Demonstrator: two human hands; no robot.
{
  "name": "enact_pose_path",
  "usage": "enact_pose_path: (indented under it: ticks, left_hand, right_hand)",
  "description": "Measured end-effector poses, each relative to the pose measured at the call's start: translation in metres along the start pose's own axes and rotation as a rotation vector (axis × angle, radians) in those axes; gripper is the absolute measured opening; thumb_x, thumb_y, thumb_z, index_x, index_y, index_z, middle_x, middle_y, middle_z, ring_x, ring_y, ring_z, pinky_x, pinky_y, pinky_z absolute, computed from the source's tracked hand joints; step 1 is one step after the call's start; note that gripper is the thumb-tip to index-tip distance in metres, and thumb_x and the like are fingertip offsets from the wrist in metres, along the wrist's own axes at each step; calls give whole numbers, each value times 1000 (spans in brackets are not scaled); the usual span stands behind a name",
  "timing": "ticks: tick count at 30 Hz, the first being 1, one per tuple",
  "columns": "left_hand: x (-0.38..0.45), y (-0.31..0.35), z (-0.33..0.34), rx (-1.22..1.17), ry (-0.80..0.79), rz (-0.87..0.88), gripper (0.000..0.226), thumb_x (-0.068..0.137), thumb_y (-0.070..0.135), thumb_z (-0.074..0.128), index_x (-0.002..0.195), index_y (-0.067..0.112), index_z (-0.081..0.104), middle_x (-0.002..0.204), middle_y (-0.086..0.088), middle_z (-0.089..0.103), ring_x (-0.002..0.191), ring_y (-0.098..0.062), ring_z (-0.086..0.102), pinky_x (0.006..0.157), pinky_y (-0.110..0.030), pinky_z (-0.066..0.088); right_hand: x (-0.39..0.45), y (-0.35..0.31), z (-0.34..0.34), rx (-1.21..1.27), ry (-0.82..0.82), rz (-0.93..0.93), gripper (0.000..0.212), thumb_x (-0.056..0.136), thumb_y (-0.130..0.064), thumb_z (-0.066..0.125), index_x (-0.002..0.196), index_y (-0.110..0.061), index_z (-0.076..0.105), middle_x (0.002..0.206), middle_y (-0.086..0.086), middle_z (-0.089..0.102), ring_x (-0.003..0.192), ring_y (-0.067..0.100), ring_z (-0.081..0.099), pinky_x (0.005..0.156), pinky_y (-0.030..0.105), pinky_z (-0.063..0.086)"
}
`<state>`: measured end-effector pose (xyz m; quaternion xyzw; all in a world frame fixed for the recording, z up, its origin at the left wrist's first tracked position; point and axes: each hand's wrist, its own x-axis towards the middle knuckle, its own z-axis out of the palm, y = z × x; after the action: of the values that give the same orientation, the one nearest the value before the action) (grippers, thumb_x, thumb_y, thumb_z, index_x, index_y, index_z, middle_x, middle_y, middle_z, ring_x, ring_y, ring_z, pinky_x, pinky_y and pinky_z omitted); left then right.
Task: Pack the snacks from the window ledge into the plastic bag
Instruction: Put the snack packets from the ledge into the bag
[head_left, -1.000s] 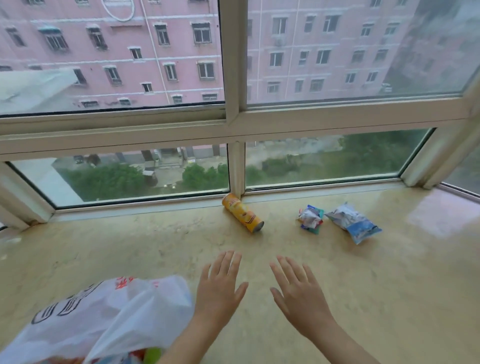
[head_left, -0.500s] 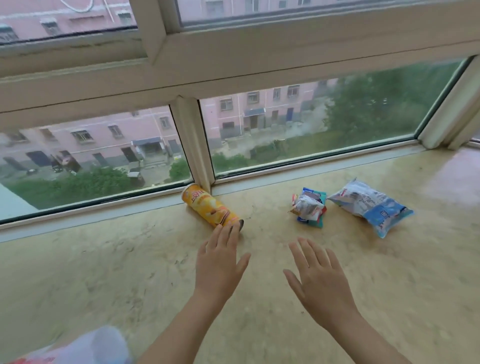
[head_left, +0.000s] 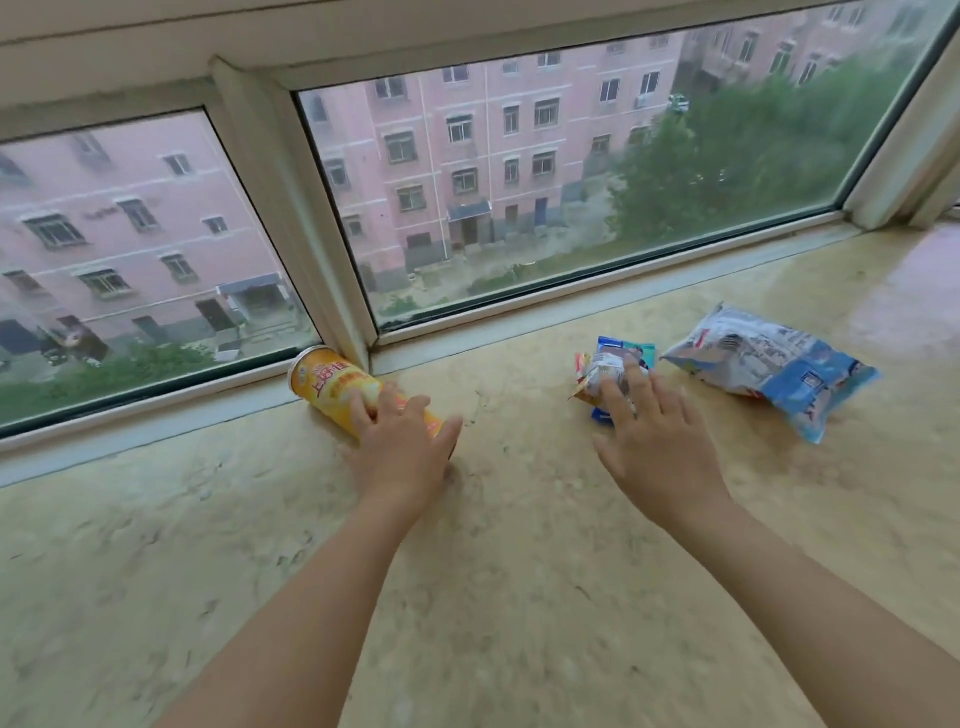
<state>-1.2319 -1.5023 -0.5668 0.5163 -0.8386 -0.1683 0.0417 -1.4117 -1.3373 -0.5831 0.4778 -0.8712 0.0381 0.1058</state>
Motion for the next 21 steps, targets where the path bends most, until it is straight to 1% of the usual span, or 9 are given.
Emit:
enact_pose_path:
  ticks: [2,4,7,10,12,14,18,20,21]
  left_hand:
    - [8,1,3,-134,30,15,39,87,57,51,110,27,63,151,2,29,145,-26,-2,114,-51,15]
    - [11,1,7,-246,75,24,25,83,53,59,81,28,61,133,4,46,143,-19,12,113,-53,21]
    - [3,-8,6,-264,136,63,19,78,39,67,70,26,56,105,9,47,121,-13,37,96,-44,40]
    - [-12,-25,2,-234,192,95,18,77,33,70,69,20,60,96,13,48,103,-6,42,70,-27,37]
    - [-22,-38,1,-244,215,129,23,76,31,72,62,20,57,92,13,56,103,-2,45,68,-24,37]
    - [-31,-50,0,-256,226,158,27,74,27,75,58,21,54,87,14,60,106,-1,49,68,-23,39]
    - [-40,-65,-8,-271,278,122,18,74,22,74,66,22,58,92,15,58,107,-4,49,64,-19,35]
    - [-39,-70,-14,-239,291,67,17,74,21,71,87,25,60,100,13,52,107,-9,42,60,-17,31]
    - [-36,-72,-16,-224,282,31,30,75,20,70,102,25,59,109,11,48,111,-12,38,62,-18,33]
  right_hand:
    - [11,5,10,-31,-30,12,55,82,-35,56,129,-7,52,136,26,48,117,47,51,93,55,45]
    - [19,9,15,-56,-62,32,61,80,-34,68,133,-9,51,139,27,45,121,48,46,97,58,40]
    - [20,9,18,-55,-159,90,65,90,-43,54,147,-19,32,150,20,32,132,40,35,107,53,25]
    - [16,2,20,7,-70,64,61,78,-37,68,132,-14,52,119,20,55,101,39,56,91,51,40]
    - [12,-8,21,48,-9,42,51,69,-32,76,114,-12,62,94,16,58,75,36,59,73,46,47]
    - [7,-20,20,101,12,14,46,66,-31,78,104,-12,63,85,13,55,64,34,57,62,41,46]
    - [3,-42,17,223,50,-3,44,62,-31,80,98,-15,63,89,9,55,63,33,58,52,34,43]
    - [4,-53,18,260,76,-15,43,60,-29,81,97,-17,62,94,7,57,64,33,59,51,32,43]
    - [6,-57,19,264,92,-28,44,59,-29,81,98,-18,63,98,7,58,65,33,60,51,32,43]
